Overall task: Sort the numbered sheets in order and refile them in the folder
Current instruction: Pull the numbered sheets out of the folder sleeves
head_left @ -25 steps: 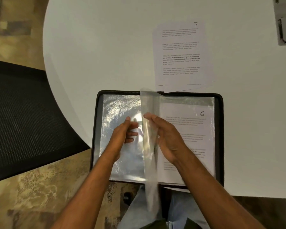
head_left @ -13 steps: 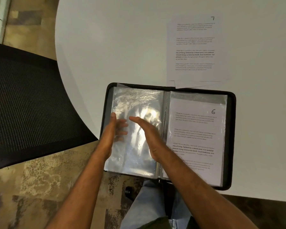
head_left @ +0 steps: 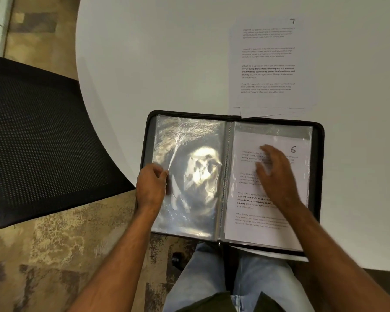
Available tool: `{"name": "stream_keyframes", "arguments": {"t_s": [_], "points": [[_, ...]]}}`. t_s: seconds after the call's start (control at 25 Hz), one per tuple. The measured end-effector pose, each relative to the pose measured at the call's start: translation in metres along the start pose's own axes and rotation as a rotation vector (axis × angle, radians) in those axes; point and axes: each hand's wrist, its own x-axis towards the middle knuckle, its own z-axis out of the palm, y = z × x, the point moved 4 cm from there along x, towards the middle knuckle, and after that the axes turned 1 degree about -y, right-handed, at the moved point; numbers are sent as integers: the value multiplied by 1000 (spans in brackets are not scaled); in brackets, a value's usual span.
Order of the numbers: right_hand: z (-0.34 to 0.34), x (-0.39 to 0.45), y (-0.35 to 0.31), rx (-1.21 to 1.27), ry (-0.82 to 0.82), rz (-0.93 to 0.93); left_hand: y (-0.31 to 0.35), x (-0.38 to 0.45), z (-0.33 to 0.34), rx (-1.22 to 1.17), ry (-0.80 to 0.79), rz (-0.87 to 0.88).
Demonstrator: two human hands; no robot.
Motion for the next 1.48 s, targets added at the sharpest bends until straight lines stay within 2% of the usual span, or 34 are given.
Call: {"name": "stream_keyframes", "arguments": {"t_s": [0.08, 0.24, 0.4, 0.56, 0.72, 0.84, 0.96, 1.08, 1.16, 1.32, 1.48], "points": [[-21, 7, 24, -63, 74, 28, 0, 0, 1, 25, 41, 16], [-43, 23, 54, -298, 133, 23, 10, -2, 10, 246, 131, 121], [-49, 30, 69, -568, 111, 163, 36, -10, 37, 258, -28, 345], [-45, 26, 64, -637, 166, 86, 75, -18, 71, 194, -172, 560], [-51, 21, 53, -503, 235, 22, 129, -16, 102, 180, -299, 693], [-61, 16, 41, -314, 282, 29, 176, -6, 116, 182, -317, 785], [-70, 13, 33, -153, 296, 16, 214, 6, 131, 318, -361, 862], [-75, 9, 29, 80, 299, 65, 235, 12, 141, 450, -438, 862], [-79, 6, 27, 140, 331, 108, 239, 13, 142, 411, -493, 855], [-85, 5, 34, 395, 325, 354, 237, 18, 138, 300, -567, 823], [-84, 6, 53, 580, 285, 382, 246, 28, 138, 331, -598, 789]]}}
